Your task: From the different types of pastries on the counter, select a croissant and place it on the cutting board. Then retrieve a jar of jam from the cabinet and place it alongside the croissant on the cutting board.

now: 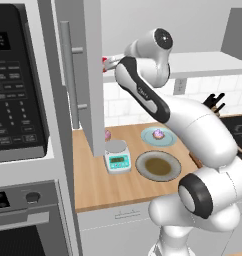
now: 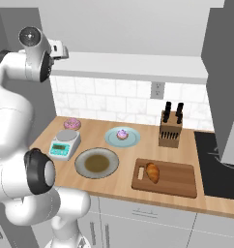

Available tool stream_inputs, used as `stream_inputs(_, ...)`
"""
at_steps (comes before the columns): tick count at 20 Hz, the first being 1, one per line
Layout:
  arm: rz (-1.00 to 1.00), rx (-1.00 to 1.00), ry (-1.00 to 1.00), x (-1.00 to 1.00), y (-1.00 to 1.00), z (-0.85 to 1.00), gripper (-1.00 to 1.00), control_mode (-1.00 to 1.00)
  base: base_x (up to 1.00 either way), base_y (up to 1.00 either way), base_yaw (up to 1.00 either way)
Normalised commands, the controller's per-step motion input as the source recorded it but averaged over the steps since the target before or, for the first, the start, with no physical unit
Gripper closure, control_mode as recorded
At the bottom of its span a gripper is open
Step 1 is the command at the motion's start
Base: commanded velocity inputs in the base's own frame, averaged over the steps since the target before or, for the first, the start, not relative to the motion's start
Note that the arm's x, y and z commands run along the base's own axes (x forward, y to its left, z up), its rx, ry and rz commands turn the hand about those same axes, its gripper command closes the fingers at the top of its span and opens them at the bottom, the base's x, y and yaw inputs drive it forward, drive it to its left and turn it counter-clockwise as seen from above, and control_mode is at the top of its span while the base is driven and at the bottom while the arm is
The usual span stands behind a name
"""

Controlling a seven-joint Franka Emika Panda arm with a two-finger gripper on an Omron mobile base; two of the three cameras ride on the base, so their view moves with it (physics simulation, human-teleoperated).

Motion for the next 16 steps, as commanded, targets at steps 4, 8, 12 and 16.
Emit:
stream_inputs(4, 0.0, 0.0, -0.03, 0.0, 0.08, -0.11, -1.0, -1.0, 0.0, 0.0, 0.0)
stream_inputs(8, 0.0, 0.01, -0.01, 0.05, 0.01, 0.0, -1.0, -1.0, 0.0, 0.0, 0.0)
stream_inputs(12, 0.0, 0.06, -0.02, 0.04, 0.01, -0.05, -1.0, -1.0, 0.0, 0.0, 0.0)
stream_inputs(16, 0.0, 0.07, 0.0, 0.28, 0.12, -0.1, -1.0, -1.0, 0.0, 0.0, 0.0)
